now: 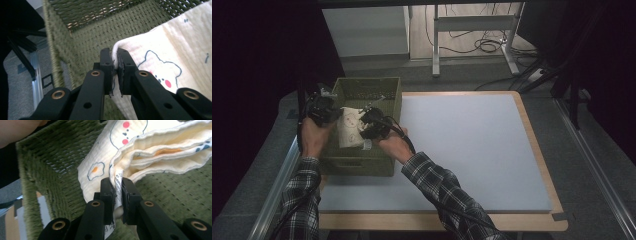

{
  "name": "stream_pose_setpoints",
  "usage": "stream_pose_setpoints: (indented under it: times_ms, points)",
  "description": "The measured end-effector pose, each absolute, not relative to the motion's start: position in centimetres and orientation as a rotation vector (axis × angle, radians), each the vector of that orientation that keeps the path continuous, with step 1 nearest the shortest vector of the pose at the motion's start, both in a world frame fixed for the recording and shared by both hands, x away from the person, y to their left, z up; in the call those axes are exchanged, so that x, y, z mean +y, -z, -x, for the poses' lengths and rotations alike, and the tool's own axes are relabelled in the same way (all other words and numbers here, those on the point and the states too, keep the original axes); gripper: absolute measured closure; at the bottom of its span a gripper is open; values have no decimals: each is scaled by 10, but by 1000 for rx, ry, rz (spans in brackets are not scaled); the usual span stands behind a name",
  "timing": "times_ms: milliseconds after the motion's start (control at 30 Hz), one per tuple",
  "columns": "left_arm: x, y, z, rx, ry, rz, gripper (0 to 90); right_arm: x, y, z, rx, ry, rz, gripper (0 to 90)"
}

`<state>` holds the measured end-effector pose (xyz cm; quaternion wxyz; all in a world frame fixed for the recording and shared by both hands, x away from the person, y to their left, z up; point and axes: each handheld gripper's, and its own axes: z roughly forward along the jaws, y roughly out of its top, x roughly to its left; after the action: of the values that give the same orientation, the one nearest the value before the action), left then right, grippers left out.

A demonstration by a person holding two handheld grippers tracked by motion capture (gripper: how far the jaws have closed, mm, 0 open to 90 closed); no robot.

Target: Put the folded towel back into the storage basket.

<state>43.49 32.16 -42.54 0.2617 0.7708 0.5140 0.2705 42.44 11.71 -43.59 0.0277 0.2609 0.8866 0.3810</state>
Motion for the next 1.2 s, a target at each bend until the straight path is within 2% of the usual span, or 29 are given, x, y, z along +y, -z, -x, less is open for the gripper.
stream_pose_setpoints:
  times_ms: [400,500,700,1000,1200]
  points:
    - [301,435,-453,1366,-758,-2199,836,119,445,-431,2766,-1075,-791,795]
    - [301,437,-456,1377,-756,-2201,831,121,445,-432,2780,-1058,-784,767]
    - [300,443,-459,1391,-739,-2183,685,118,442,-432,2735,-1079,-766,699]
    - [299,443,-455,1392,-721,-2136,581,98,432,-438,2678,-1133,-802,659]
    - [297,443,-453,1391,-697,-2096,486,90,429,-437,2662,-1153,-787,598]
